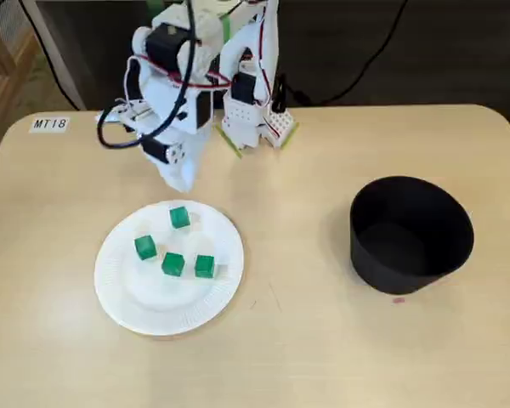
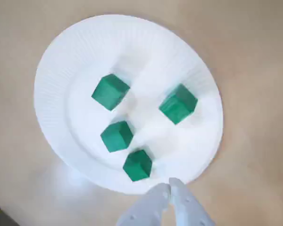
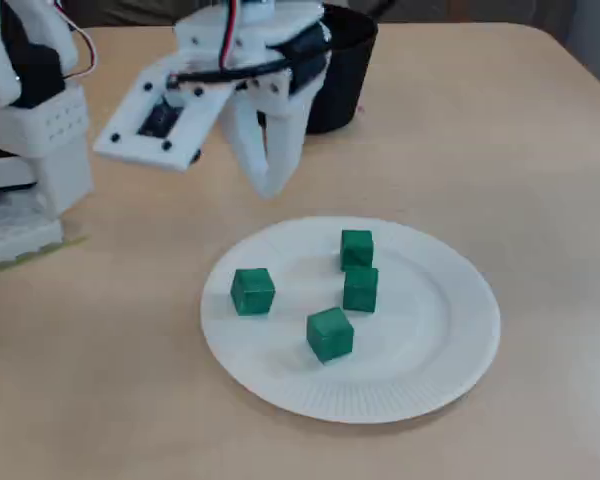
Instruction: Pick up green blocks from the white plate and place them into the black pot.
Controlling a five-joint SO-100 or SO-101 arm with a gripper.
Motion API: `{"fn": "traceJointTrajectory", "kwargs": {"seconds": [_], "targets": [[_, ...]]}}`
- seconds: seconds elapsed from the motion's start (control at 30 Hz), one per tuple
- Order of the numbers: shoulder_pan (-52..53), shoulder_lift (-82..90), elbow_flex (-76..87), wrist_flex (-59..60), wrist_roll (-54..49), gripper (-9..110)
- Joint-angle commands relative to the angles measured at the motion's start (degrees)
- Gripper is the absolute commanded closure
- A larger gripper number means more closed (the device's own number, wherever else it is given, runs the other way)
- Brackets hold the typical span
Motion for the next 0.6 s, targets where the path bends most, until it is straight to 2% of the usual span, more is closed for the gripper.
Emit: {"fn": "traceJointTrajectory", "kwargs": {"seconds": [0.0,0.17,0.37,0.57], "targets": [[2.72,-4.04,-6.24,1.49,-2.55,104],[2.29,-9.05,-10.37,1.14,-6.06,104],[1.05,-11.43,-12.92,1.67,-12.22,83],[-1.41,-15.12,-14.85,1.58,-15.12,78]]}}
